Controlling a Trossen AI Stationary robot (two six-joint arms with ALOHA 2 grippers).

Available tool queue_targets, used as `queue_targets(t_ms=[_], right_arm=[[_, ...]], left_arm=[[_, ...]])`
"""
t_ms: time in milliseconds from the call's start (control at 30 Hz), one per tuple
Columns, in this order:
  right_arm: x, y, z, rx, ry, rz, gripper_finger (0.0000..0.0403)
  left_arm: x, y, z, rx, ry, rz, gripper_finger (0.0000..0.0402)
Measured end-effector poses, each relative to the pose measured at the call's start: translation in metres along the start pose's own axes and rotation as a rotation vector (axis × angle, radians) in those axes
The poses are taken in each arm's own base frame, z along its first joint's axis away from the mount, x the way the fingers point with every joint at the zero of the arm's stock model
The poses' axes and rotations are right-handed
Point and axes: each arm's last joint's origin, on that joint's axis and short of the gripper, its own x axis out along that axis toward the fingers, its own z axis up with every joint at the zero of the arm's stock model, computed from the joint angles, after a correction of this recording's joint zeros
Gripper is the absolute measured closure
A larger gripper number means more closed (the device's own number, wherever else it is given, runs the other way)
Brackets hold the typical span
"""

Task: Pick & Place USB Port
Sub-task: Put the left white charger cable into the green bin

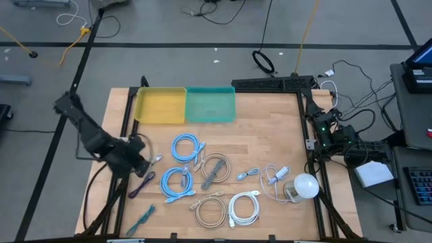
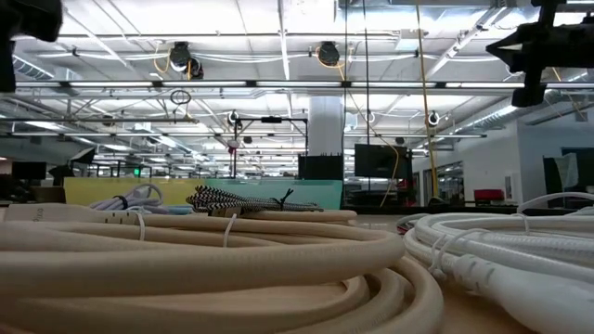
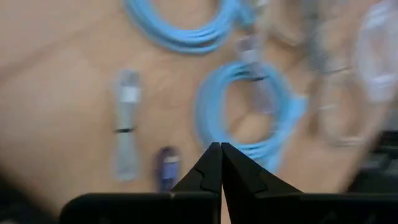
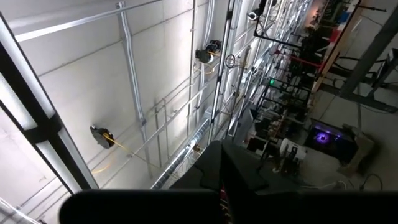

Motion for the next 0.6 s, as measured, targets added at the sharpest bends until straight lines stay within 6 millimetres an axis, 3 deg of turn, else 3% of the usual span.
queue_targets(t_ms=[167, 467, 600], right_arm=[[0.000, -0.003, -0.003, -0.045, 0.021, -0.022, 0.0403], [0.000, -0.005, -0.006, -0.065, 0.046, -0.037, 0.0403], [0.000, -0.005, -0.007, -0.052, 0.050, -0.038, 0.0403]], left_arm=[[0.013, 0.002, -0.008, 0.106, -0.052, -0.090, 0.0393], [0.047, 0.009, -0.010, 0.295, 0.146, 0.084, 0.0399], [0.057, 0.011, -0.001, 0.261, 0.172, 0.169, 0.0377]])
